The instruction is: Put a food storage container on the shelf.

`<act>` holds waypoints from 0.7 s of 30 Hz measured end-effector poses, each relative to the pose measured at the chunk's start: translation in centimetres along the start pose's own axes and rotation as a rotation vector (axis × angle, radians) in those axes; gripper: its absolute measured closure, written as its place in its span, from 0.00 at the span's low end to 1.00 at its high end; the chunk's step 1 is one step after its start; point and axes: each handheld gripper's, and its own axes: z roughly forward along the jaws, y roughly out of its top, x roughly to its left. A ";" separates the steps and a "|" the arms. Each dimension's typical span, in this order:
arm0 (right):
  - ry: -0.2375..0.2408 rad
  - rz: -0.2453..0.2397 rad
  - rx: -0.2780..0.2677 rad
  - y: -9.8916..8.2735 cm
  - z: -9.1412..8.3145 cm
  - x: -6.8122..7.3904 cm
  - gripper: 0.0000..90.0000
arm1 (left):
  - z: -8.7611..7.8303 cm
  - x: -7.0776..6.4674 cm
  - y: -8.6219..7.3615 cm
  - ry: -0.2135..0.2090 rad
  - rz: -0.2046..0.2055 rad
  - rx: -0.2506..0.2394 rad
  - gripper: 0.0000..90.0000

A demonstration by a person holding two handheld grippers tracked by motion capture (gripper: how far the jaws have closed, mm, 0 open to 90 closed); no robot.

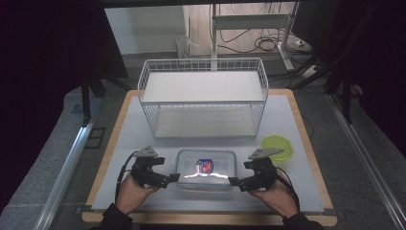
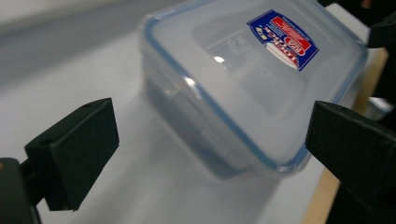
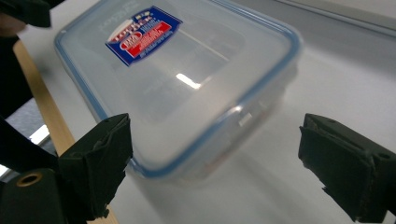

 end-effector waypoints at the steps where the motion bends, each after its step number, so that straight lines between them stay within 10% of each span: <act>1: 0.010 0.008 0.006 0.1 0.2 -0.1 0.11 | 0.6 0.2 0.2 -0.023 -0.008 0.008 0.02; 7: 0.088 0.092 0.039 0.8 2.3 -0.8 0.10 | 3.2 0.6 0.8 -0.128 -0.029 0.061 0.01; 15: 0.153 0.180 0.063 0.7 2.8 -1.4 0.14 | 3.1 0.3 0.7 -0.126 -0.043 0.076 0.02; 21: 0.142 0.156 0.041 0.0 1.9 -0.5 0.21 | 1.8 -1.0 0.0 -0.082 -0.008 0.055 0.10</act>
